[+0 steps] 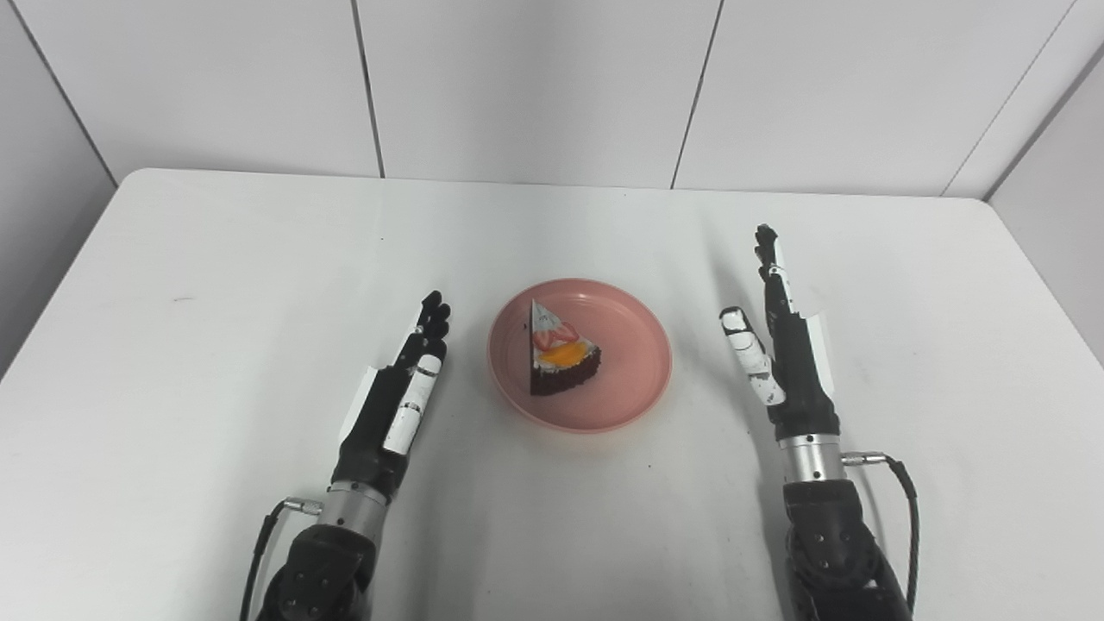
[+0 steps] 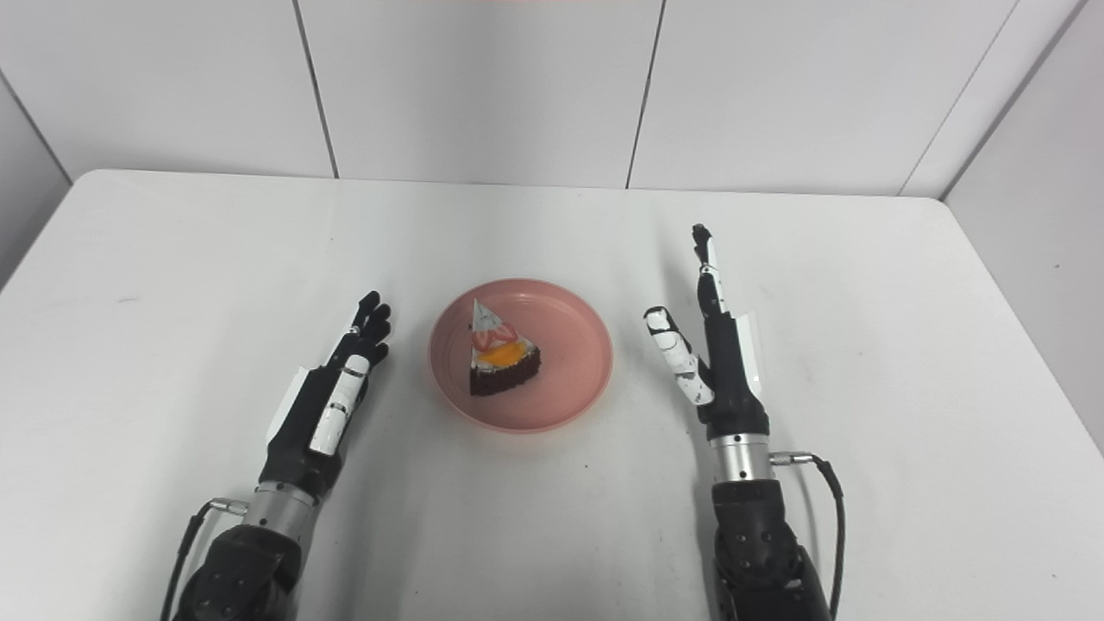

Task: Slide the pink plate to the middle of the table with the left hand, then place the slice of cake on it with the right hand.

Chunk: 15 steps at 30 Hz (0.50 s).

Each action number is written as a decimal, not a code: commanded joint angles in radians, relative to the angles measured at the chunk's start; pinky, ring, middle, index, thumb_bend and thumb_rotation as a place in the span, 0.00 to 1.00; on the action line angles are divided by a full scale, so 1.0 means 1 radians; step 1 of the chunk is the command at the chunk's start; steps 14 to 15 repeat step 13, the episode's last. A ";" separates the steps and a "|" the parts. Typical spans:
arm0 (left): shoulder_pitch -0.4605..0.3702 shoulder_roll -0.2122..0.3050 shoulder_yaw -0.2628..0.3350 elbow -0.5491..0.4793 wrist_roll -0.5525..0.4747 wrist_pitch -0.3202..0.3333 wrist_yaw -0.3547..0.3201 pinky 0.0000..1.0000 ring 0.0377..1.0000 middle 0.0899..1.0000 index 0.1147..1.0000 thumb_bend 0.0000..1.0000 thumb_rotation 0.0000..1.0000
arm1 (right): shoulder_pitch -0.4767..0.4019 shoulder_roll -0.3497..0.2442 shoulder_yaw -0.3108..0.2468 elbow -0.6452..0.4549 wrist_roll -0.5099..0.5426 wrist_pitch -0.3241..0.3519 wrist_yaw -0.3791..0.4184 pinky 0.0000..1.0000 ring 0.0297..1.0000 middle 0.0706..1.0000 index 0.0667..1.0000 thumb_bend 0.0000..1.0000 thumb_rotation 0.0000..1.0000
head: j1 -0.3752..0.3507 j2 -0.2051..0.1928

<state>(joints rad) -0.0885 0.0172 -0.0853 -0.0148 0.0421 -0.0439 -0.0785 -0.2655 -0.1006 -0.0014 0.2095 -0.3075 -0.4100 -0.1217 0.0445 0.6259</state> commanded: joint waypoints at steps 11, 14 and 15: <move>-0.016 0.022 0.027 0.042 -0.011 0.011 -0.001 1.00 1.00 1.00 1.00 0.44 1.00 | 0.021 0.001 0.024 0.006 0.019 0.014 0.004 0.98 0.99 0.99 0.99 0.42 1.00 | 0.012 0.002; -0.018 0.024 0.027 0.043 -0.011 0.014 -0.003 1.00 1.00 1.00 1.00 0.45 1.00 | 0.020 0.000 0.026 0.007 0.025 0.020 0.009 0.97 0.99 1.00 0.99 0.42 1.00 | 0.014 0.002; -0.018 0.024 0.027 0.043 -0.011 0.014 -0.003 1.00 1.00 1.00 1.00 0.45 1.00 | 0.020 0.000 0.026 0.007 0.025 0.020 0.009 0.97 0.99 1.00 0.99 0.42 1.00 | 0.014 0.002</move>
